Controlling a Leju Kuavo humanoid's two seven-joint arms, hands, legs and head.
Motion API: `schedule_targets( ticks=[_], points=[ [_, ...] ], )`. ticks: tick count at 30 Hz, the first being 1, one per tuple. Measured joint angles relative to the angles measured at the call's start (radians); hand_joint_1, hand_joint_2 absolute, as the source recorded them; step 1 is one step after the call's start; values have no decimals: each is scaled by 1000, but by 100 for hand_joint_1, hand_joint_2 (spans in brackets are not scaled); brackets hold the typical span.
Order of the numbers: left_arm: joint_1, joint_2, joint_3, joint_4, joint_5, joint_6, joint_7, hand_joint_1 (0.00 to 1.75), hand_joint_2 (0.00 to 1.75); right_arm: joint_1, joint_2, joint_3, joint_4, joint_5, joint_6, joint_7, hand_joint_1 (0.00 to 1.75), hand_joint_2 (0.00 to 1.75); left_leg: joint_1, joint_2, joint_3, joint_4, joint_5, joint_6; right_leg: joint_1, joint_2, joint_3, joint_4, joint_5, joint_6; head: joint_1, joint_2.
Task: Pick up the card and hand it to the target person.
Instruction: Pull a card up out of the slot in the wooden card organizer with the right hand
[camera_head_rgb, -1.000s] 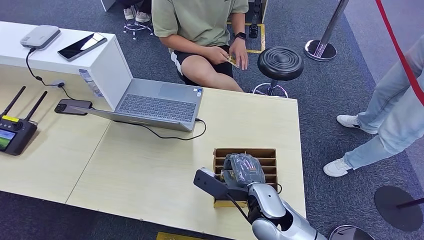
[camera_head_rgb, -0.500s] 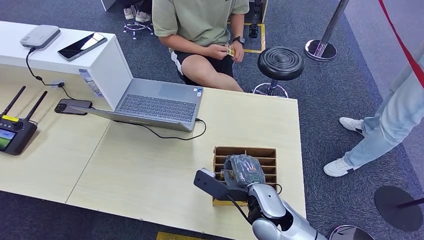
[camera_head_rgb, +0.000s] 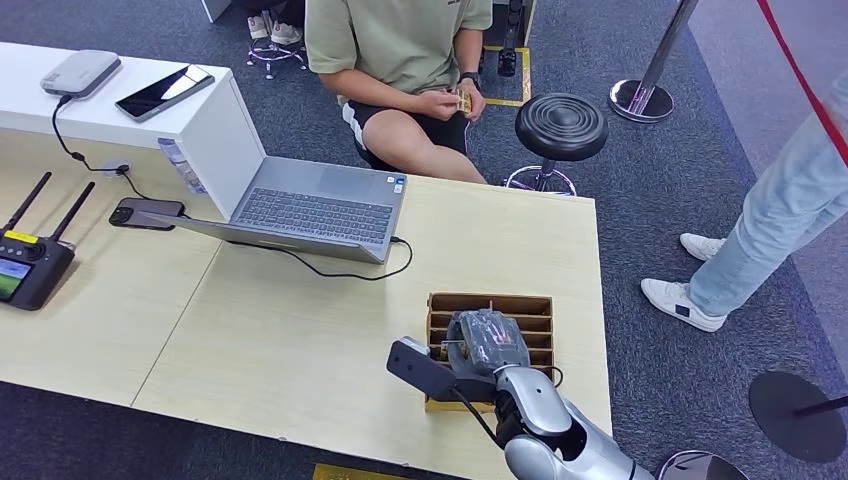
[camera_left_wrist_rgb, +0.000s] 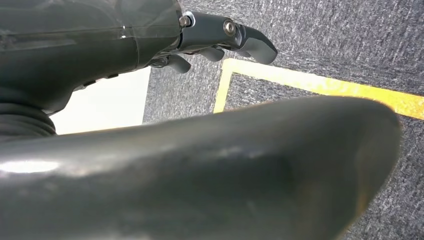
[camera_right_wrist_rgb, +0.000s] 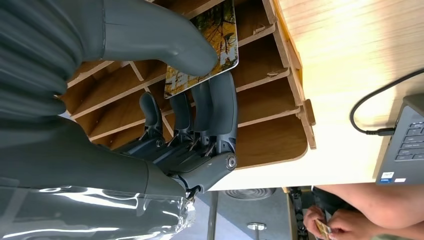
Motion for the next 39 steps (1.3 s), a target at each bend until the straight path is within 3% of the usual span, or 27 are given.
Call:
schedule_targets(
  ticks=[3, 6, 8, 10, 21, 29, 39],
  points=[
    [0, 0, 3, 0, 3, 2, -1, 0, 0, 0, -1, 2, 0, -3, 5, 2, 124, 175, 0, 0, 0, 0, 0, 0, 0, 0, 0, 0, 0, 0, 0, 0],
    [0, 0, 9, 0, 9, 5, -3, 0, 0, -1, -1, 5, 2, -6, 10, 3, 155, 175, 0, 0, 0, 0, 1, 0, 0, 0, 0, -1, 1, -1, 0, 0],
    [1, 0, 16, -1, 14, 7, -10, 0, 87, -1, -2, 6, 2, -8, 13, 4, 173, 175, 0, 0, 0, 0, 1, 0, 0, 0, 0, -1, 1, -1, 0, 0],
    [1, 0, 22, -2, 19, 4, -23, 0, 175, 0, -3, 7, -1, -10, 14, 5, 175, 175, 0, 0, 0, 0, 0, 0, 0, 0, 0, -1, 1, 0, 0, 0],
    [2, 0, 50, 3, 43, 18, -39, 0, 175, 10, -7, -7, -16, -49, 9, -5, 175, 175, 0, 0, 0, 0, 0, 0, 0, 0, 0, 0, 0, 0, 0, 0],
    [3, 2, 45, 1, 42, 13, -27, 0, 175, -5, -25, -37, -104, -237, -107, -97, 175, 175, 0, 0, 0, 1, -1, 0, 0, 0, -1, 1, -1, 0, 0, 0],
    [2, 2, 32, -1, 27, 5, -21, 0, 175, -83, -62, -98, -267, -276, -233, -135, 175, 175, -1, 0, -2, 3, -1, 0, -1, 1, -3, 3, -1, 1, 0, 0]
  ],
)
